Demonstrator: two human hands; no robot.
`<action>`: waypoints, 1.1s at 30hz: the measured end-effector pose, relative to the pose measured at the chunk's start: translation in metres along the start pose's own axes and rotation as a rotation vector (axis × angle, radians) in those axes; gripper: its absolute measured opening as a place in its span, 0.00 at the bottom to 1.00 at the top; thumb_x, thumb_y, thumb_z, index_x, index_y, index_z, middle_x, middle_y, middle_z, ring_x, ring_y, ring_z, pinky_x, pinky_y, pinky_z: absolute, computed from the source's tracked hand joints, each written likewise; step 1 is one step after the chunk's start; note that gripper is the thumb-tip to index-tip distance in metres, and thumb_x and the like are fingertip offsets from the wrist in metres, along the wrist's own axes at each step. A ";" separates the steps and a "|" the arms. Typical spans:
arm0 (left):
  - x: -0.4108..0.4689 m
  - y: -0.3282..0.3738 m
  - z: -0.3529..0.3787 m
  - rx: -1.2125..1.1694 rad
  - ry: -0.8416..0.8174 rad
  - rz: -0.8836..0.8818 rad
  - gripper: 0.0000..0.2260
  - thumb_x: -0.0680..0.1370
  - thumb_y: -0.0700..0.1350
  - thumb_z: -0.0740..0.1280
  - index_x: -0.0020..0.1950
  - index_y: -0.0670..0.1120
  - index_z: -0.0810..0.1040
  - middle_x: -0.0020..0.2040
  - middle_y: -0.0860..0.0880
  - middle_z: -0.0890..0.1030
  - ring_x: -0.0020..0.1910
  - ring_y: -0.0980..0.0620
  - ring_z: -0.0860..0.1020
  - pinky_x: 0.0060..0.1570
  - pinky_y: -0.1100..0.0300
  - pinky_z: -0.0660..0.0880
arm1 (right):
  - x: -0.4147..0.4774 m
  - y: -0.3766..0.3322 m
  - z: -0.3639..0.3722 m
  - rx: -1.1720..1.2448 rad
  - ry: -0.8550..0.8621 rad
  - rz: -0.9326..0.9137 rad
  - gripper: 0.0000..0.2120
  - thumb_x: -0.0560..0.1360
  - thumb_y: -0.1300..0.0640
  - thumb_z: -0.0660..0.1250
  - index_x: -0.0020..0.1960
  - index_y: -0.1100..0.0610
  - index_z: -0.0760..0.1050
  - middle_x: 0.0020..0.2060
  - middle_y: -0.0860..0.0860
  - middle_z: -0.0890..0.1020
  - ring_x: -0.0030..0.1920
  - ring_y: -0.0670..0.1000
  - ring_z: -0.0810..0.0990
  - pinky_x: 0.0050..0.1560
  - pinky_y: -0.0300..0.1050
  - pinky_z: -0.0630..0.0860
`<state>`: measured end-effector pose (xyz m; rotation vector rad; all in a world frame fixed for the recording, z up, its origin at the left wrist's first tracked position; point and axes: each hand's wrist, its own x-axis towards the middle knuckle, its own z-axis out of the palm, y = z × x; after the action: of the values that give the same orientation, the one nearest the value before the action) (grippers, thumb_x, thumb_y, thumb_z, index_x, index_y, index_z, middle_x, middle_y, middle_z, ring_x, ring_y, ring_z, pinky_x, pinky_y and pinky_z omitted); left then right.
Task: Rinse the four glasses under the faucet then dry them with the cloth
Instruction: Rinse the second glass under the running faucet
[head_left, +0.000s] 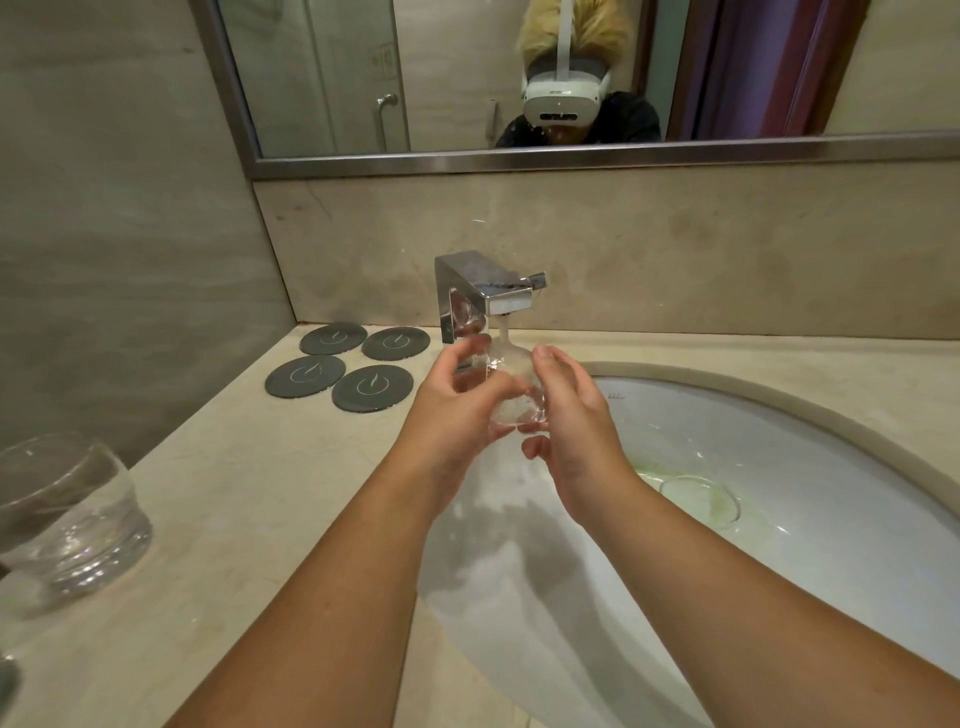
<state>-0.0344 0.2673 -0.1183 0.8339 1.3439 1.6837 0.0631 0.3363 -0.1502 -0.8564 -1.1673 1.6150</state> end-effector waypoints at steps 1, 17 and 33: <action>-0.001 0.000 0.001 -0.006 -0.013 0.004 0.24 0.78 0.35 0.74 0.70 0.53 0.76 0.60 0.45 0.85 0.49 0.54 0.86 0.57 0.49 0.84 | 0.000 0.000 0.000 0.015 0.012 -0.008 0.21 0.82 0.40 0.69 0.72 0.46 0.75 0.52 0.50 0.84 0.39 0.51 0.77 0.32 0.44 0.70; 0.006 -0.010 -0.002 -0.003 -0.006 0.003 0.17 0.81 0.49 0.74 0.67 0.60 0.75 0.67 0.45 0.82 0.58 0.47 0.85 0.56 0.53 0.85 | 0.000 -0.004 -0.002 -0.124 0.018 -0.179 0.20 0.83 0.42 0.67 0.74 0.34 0.71 0.60 0.43 0.80 0.54 0.48 0.80 0.46 0.45 0.78; 0.007 -0.013 -0.001 0.114 -0.017 -0.020 0.21 0.80 0.60 0.73 0.71 0.65 0.72 0.62 0.51 0.85 0.61 0.47 0.84 0.55 0.52 0.82 | 0.001 -0.004 -0.004 -0.044 0.049 -0.136 0.16 0.84 0.49 0.67 0.72 0.45 0.76 0.65 0.52 0.82 0.52 0.51 0.78 0.42 0.41 0.73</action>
<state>-0.0360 0.2743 -0.1314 0.8954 1.4426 1.5931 0.0675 0.3389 -0.1479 -0.8220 -1.2049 1.4553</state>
